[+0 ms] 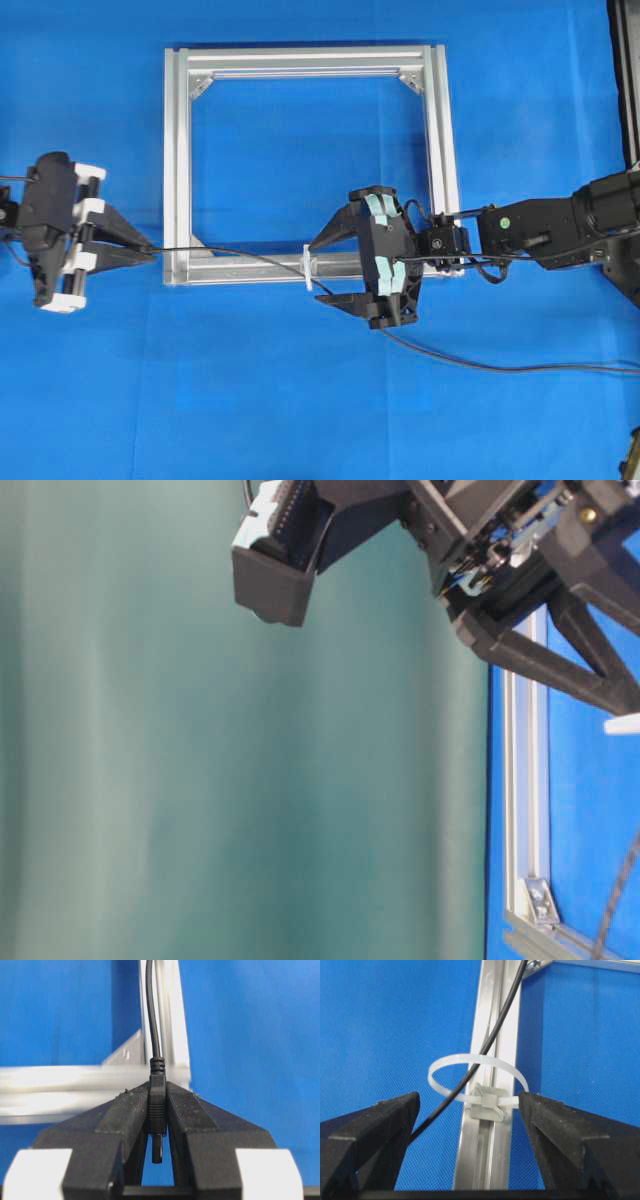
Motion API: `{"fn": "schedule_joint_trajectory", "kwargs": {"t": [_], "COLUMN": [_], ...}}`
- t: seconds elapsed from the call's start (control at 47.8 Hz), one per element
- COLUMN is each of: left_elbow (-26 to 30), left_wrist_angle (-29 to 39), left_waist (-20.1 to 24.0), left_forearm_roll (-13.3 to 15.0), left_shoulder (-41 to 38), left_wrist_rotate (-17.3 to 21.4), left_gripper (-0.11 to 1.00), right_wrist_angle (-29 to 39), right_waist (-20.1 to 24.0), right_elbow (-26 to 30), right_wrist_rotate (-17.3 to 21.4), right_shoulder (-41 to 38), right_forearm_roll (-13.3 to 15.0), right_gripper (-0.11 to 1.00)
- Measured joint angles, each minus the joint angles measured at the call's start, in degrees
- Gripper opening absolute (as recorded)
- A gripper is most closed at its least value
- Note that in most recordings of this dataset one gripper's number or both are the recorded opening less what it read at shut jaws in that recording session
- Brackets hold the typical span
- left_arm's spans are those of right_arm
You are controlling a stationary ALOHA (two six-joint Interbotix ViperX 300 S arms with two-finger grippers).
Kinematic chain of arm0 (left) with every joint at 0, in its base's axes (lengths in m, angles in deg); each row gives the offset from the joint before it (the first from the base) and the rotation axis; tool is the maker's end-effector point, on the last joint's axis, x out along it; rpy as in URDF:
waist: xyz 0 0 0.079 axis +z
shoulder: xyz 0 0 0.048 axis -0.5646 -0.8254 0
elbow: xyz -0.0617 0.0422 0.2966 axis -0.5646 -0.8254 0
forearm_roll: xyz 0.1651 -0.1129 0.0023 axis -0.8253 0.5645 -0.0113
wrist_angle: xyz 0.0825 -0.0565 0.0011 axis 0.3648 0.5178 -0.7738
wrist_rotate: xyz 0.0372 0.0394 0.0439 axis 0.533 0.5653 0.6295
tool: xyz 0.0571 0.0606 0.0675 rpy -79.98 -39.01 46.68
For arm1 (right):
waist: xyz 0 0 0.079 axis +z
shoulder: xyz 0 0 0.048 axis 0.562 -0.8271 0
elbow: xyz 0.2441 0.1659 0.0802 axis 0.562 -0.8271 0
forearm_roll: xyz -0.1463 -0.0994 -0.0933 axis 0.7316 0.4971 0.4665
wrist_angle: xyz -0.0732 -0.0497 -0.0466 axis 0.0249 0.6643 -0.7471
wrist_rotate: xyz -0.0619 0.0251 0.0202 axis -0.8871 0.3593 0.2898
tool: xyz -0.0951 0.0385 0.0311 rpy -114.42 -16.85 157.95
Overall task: Insert the wire through the string loop located in the center.
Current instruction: 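Pull the cable leftward through the loop with the left gripper, then open the left gripper to release the plug and back both grippers away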
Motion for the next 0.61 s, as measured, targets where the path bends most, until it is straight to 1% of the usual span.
{"fn": "schedule_joint_trajectory", "kwargs": {"t": [0.146,0.314,0.606], "left_elbow": [-1.3,-1.3,-1.2], "left_wrist_angle": [2.0,4.0,5.3], "left_waist": [-0.4,-0.9,-1.2], "left_forearm_roll": [-0.1,-0.3,-0.3], "left_shoulder": [2.0,1.6,1.1], "left_wrist_rotate": [-0.5,-0.1,-0.8], "left_gripper": [0.07,0.07,0.07], "right_wrist_angle": [0.0,-0.1,0.0], "right_waist": [0.1,0.1,0.1], "right_elbow": [0.0,0.0,0.0], "right_wrist_rotate": [-0.1,-0.1,-0.1], "right_shoulder": [0.0,0.0,0.0], "right_forearm_roll": [0.1,0.1,0.1], "right_gripper": [0.77,0.77,0.77]}}
